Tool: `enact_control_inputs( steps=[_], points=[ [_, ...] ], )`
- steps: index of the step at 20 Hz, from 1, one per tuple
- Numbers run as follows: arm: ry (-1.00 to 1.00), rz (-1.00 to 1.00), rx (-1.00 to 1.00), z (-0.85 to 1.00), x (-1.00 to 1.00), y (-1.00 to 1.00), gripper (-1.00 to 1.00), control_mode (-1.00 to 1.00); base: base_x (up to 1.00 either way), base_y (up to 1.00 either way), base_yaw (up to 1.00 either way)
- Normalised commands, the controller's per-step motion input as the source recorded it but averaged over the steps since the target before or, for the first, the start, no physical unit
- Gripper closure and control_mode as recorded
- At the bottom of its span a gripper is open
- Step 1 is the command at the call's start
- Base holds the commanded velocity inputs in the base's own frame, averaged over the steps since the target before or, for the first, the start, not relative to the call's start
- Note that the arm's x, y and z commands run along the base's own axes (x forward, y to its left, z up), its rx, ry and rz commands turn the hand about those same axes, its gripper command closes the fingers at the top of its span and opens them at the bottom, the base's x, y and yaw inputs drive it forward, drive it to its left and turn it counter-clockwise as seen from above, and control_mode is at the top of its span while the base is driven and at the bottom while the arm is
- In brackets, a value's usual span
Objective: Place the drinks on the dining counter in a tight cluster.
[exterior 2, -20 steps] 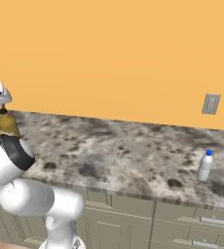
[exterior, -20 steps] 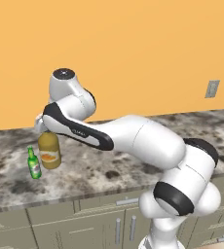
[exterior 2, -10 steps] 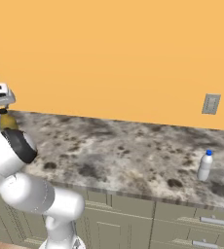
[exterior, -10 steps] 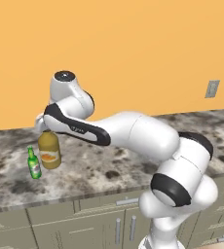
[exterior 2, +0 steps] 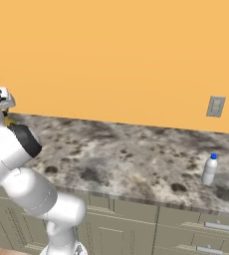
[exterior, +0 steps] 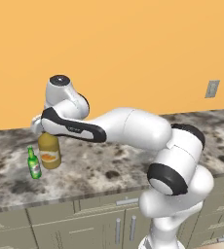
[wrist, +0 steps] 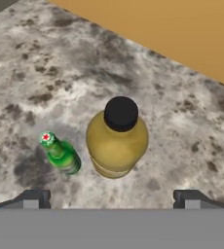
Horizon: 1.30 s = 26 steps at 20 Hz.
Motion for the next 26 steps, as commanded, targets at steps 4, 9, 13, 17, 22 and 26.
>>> enact_control_inputs(
  steps=[4,9,13,17,22,26],
  points=[
    [0.00,-0.05,0.00,-0.14,0.23,0.10,-1.00,-1.00,0.00,0.00,0.00],
    [0.00,-0.07,0.00,-0.08,0.23,0.08,-1.00,-1.00,0.00,0.00,0.00],
    [0.00,-0.07,0.00,-0.07,0.16,0.08,-1.00,-1.00,0.00,0.00,0.00],
    [0.00,-0.06,0.00,-0.08,0.14,0.05,-1.00,-1.00,0.00,0.00,0.00],
    [0.00,-0.04,0.01,-0.08,0.10,0.03,-1.00,-1.00,0.00,0.00,0.00],
    [0.00,-0.02,0.04,-0.12,0.13,0.08,-1.00,-1.00,0.00,0.00,0.00]
  ],
)
